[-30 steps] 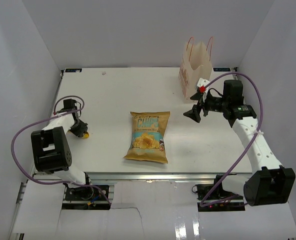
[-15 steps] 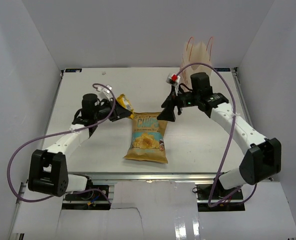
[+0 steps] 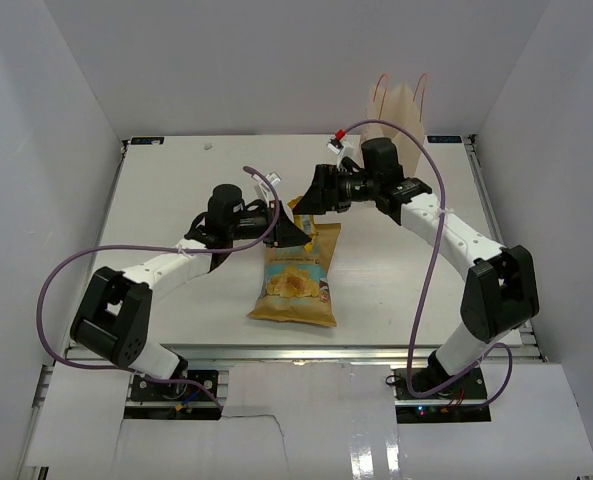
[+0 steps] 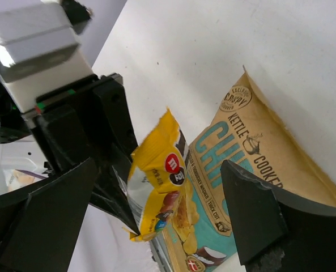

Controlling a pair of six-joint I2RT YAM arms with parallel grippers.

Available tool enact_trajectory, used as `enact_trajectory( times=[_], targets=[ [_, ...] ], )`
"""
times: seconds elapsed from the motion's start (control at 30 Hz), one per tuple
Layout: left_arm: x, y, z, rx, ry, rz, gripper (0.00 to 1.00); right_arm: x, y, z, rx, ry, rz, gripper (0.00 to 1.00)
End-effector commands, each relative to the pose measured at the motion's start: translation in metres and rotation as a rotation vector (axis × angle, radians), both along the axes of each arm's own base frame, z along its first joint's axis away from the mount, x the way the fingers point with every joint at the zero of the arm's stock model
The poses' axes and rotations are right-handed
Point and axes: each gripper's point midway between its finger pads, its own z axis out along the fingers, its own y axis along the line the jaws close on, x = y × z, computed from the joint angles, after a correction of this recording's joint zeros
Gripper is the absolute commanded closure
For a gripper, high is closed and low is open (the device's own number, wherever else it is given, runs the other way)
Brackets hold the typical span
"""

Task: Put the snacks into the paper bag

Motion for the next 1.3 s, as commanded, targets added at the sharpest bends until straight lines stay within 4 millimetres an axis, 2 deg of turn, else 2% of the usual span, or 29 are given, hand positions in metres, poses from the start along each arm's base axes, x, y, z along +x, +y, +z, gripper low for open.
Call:
enact_trajectory(
  times=[0.0,0.13,0.23,0.27,0.3,0.37,0.4,0.47,0.53,0.57,0.6,0.63,0.67,0.7,0.73,0.77,0.8,0.83,0.87,0.9,0.97,1.07,1.17,1.2,1.23,1.27],
  targets=[
    [0.004,-0.007,0.034,-0.06,-0.104,-0.03,0.83,-0.012,0.005,0.006,0.042,0.046,-0.007,0.05],
    [0.002,-0.011,0.045,-0.076,-0.126,-0.045,0.81,-0.021,0.009,-0.003,0.058,0.092,0.016,0.16],
    [0.0,-0.012,0.046,-0.078,-0.124,-0.043,0.72,-0.022,0.012,0.004,0.073,0.071,0.033,0.37],
    [-0.001,-0.012,0.046,-0.079,-0.124,-0.044,0.69,-0.022,0.012,0.006,0.076,0.063,0.039,0.49],
    [-0.003,-0.012,0.049,-0.083,-0.134,-0.045,0.66,-0.022,0.011,0.009,0.079,0.051,0.043,0.53],
    [-0.005,-0.01,0.047,-0.079,-0.141,-0.04,0.54,-0.021,0.011,0.019,0.09,0.009,0.061,0.65],
    [-0.006,-0.008,0.05,-0.081,-0.151,-0.035,0.49,-0.021,0.01,0.023,0.094,-0.006,0.066,0.68],
    [-0.009,-0.005,0.049,-0.078,-0.164,-0.025,0.33,-0.02,0.007,0.035,0.107,-0.062,0.085,0.74],
    [-0.013,-0.001,0.056,-0.084,-0.195,-0.014,0.22,-0.013,-0.001,0.047,0.113,-0.119,0.087,0.76],
    [-0.013,0.001,0.056,-0.076,-0.218,-0.003,0.15,-0.003,-0.009,0.06,0.113,-0.205,0.083,0.79],
    [-0.013,0.005,0.06,-0.074,-0.24,0.012,0.03,0.002,-0.014,0.068,0.111,-0.252,0.081,0.8],
    [-0.016,0.009,0.069,-0.075,-0.277,0.028,0.02,0.007,-0.022,0.079,0.108,-0.313,0.078,0.8],
    [-0.015,0.013,0.066,-0.05,-0.272,0.052,0.02,0.015,-0.03,0.091,0.085,-0.432,0.08,0.81],
    [-0.006,0.02,0.065,-0.017,-0.303,0.113,0.02,0.03,-0.046,0.114,0.078,-0.53,0.041,0.81],
    [-0.004,0.026,0.069,0.005,-0.321,0.154,0.02,0.037,-0.057,0.129,0.062,-0.6,0.009,0.8],
    [-0.001,0.034,0.053,0.074,-0.272,0.197,0.02,0.059,-0.08,0.143,0.007,-0.701,-0.07,0.8],
    [0.017,0.047,0.049,0.142,-0.29,0.306,0.02,0.069,-0.094,0.17,-0.01,-0.783,-0.13,0.8],
    [0.016,0.058,0.029,0.227,-0.225,0.339,0.02,0.08,-0.107,0.183,-0.045,-0.847,-0.183,0.8],
    [0.021,0.066,0.021,0.275,-0.207,0.376,0.02,0.099,-0.133,0.195,-0.104,-0.891,-0.297,0.8],
    [0.032,0.078,0.013,0.334,-0.195,0.445,0.02,0.107,-0.147,0.216,-0.143,-0.972,-0.35,0.8],
    [0.032,0.09,-0.008,0.422,-0.132,0.478,0.02,0.128,-0.172,0.226,-0.216,-1.022,-0.464,0.79],
    [0.033,0.098,-0.023,0.472,-0.104,0.505,0.02,0.15,-0.191,0.228,-0.291,-1.074,-0.552,0.78],
    [0.034,0.099,-0.032,0.483,-0.082,0.512,0.02,0.175,-0.198,0.222,-0.332,-1.099,-0.604,0.76],
    [0.035,0.1,-0.036,0.489,-0.072,0.517,0.02,0.189,-0.199,0.219,-0.339,-1.11,-0.615,0.76],
    [0.033,0.1,-0.04,0.497,-0.064,0.517,0.02,0.194,-0.202,0.228,-0.342,-1.128,-0.644,0.76],
    [0.034,0.101,-0.041,0.502,-0.061,0.52,0.02,0.201,-0.204,0.229,-0.348,-1.129,-0.662,0.76]
  ],
)
